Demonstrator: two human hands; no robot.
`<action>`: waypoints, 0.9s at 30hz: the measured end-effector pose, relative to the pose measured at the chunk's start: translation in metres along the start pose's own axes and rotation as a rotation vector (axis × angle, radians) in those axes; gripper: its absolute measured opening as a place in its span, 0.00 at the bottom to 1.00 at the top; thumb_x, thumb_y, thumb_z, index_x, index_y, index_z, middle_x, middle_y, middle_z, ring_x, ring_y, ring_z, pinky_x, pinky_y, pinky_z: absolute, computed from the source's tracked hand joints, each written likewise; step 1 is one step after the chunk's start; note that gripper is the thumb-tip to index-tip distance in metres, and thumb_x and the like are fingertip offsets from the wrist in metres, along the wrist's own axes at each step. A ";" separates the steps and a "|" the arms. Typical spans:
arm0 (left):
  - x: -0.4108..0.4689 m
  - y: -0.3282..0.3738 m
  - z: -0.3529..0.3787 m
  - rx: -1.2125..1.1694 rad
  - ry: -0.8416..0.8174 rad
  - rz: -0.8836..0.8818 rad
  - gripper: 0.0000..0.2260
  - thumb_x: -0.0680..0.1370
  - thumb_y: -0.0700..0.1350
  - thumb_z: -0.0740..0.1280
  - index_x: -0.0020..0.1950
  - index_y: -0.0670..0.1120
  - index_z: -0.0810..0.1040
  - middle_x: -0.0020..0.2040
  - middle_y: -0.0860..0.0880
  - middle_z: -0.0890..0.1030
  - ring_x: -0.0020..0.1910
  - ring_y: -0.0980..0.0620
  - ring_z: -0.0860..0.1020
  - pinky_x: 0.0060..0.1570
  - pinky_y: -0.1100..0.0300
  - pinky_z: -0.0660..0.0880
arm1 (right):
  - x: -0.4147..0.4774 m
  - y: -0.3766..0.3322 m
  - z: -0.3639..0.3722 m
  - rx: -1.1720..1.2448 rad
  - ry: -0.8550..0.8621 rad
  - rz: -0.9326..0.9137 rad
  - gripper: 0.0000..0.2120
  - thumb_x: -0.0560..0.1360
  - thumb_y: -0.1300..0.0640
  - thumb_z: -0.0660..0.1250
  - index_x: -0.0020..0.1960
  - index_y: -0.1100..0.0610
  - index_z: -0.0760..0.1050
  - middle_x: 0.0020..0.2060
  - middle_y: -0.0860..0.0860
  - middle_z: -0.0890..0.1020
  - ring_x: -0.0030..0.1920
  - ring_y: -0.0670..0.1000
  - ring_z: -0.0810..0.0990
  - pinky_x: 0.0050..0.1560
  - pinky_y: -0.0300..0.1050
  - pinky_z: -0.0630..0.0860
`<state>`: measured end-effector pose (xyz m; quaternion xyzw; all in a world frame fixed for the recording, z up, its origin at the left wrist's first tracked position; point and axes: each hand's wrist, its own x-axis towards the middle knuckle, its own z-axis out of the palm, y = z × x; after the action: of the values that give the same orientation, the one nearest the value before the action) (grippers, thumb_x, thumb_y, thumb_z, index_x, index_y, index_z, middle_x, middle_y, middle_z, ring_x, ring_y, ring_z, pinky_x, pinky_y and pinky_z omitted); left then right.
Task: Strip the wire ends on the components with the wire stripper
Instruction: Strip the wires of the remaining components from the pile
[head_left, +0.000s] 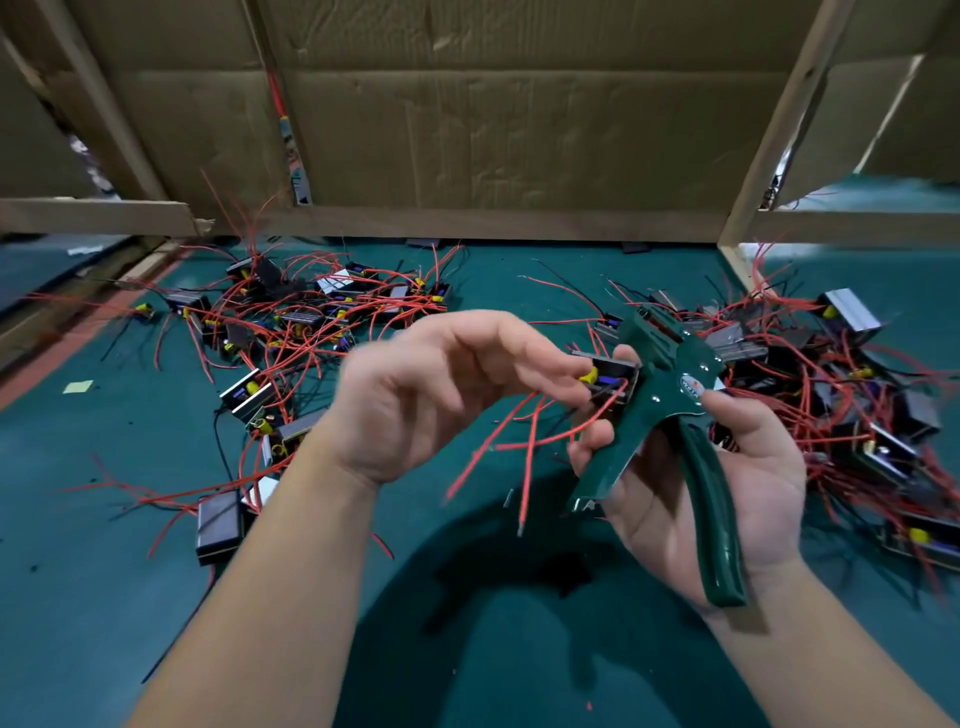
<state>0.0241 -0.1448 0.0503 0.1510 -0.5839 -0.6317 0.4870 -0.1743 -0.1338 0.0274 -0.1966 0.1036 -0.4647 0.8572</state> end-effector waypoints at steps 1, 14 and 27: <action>0.001 0.002 -0.002 -0.010 -0.016 -0.025 0.19 0.66 0.39 0.58 0.51 0.38 0.82 0.47 0.37 0.83 0.53 0.36 0.78 0.59 0.45 0.71 | 0.000 0.001 0.000 0.011 -0.023 0.016 0.23 0.63 0.52 0.66 0.56 0.58 0.81 0.45 0.61 0.82 0.37 0.56 0.82 0.45 0.50 0.80; -0.010 -0.011 0.020 0.866 0.196 0.012 0.15 0.71 0.40 0.73 0.57 0.49 0.81 0.53 0.52 0.78 0.49 0.62 0.79 0.45 0.64 0.77 | 0.001 0.004 0.004 0.171 0.020 0.097 0.27 0.60 0.59 0.72 0.59 0.65 0.77 0.45 0.64 0.79 0.36 0.60 0.82 0.42 0.59 0.82; -0.007 -0.023 0.029 0.580 0.550 0.226 0.13 0.80 0.48 0.57 0.57 0.50 0.80 0.34 0.56 0.80 0.36 0.61 0.77 0.40 0.71 0.72 | 0.005 0.017 0.004 -0.058 0.035 0.391 0.22 0.62 0.55 0.64 0.53 0.64 0.79 0.39 0.65 0.78 0.33 0.63 0.80 0.40 0.59 0.81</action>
<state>-0.0045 -0.1253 0.0352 0.3798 -0.5990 -0.3196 0.6284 -0.1572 -0.1283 0.0231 -0.1890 0.1679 -0.2897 0.9231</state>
